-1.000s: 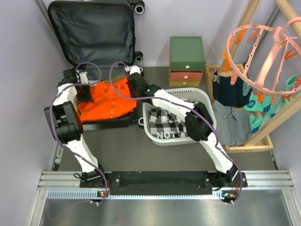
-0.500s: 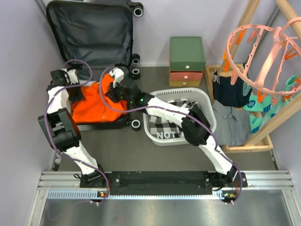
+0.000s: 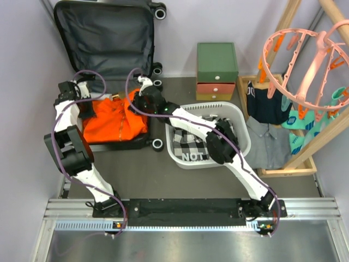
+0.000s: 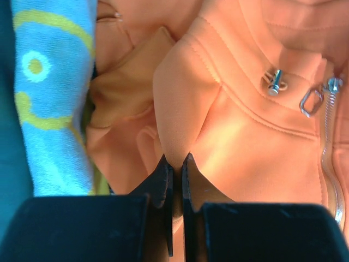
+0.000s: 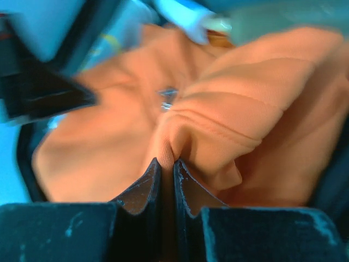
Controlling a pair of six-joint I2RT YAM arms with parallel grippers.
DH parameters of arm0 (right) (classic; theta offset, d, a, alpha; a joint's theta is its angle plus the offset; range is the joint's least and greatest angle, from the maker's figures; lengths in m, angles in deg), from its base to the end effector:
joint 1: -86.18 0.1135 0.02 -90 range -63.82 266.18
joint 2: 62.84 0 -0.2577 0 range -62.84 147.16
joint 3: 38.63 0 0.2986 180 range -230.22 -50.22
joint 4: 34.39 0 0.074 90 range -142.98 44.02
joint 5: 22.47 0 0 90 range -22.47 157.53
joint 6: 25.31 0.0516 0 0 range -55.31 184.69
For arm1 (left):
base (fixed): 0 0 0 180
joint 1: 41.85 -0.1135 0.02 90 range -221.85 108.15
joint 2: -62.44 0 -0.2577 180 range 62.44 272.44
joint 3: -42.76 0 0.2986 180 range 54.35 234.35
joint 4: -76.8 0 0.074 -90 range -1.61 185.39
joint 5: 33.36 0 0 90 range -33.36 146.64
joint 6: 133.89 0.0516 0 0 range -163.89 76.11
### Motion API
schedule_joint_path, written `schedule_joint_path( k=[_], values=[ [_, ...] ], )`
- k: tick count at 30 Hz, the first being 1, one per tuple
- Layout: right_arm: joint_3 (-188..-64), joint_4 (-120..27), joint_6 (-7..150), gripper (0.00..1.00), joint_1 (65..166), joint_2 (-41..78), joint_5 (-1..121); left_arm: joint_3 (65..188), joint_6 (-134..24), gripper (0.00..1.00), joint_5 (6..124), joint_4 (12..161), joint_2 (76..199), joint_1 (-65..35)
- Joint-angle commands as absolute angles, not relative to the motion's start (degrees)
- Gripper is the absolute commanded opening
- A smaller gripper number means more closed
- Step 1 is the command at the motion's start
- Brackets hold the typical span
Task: Open, take out, and arrange the luggage
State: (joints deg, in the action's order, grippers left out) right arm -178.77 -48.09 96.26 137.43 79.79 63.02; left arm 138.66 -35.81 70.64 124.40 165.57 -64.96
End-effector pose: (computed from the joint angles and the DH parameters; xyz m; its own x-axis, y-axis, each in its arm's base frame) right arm 0.3997 0.5045 0.2220 -0.5805 0.1106 -0.8067 -0.6113 0.5953 0.5215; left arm 0.4153 0.1637 0.2255 -0.7799 -0.1845 -0.5981 -0.1445 0.9828 -0.1148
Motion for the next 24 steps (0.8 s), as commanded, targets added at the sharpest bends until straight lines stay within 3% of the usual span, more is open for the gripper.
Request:
schedule_joint_path(
  k=[1,3,5,6,8,9,13,17,24],
  values=[
    [-187.6,-60.6,103.5,0.0,134.6,86.2,60.4,140.7,-34.7,0.0,68.2,123.5,165.6,-65.4],
    [-187.2,-62.2,100.5,0.05,134.8,85.7,63.5,141.4,-35.1,0.05,68.2,123.8,166.0,-65.3],
    [-186.7,-62.7,97.0,0.16,135.6,83.7,66.8,142.0,-35.1,0.14,68.3,124.4,166.6,-65.3],
    [-186.9,-63.2,93.3,0.24,135.9,83.1,70.4,142.7,-34.9,0.24,68.2,124.8,166.8,-65.4],
    [-187.1,-63.3,89.8,0.33,137.1,81.3,74.0,144.0,-34.8,0.34,67.6,125.9,167.9,-65.4],
    [-187.2,-63.2,86.1,0.39,137.6,80.9,77.6,144.3,-34.8,0.44,67.4,126.3,168.3,-65.3],
    [-188.6,-62.7,78.7,0.52,139.7,80.6,84.0,144.7,-34.7,0.59,65.3,127.5,169.3,-65.3],
    [-190.6,-66.1,78.8,0.56,139.9,82.9,85.1,143.7,-33.5,0.64,64.7,128.7,169.7,-65.3],
    [-190.4,-67.0,72.8,0.59,141.2,83.9,94.1,144.8,-33.1,0.64,65.8,131.1,173.7,-64.9]
  ],
)
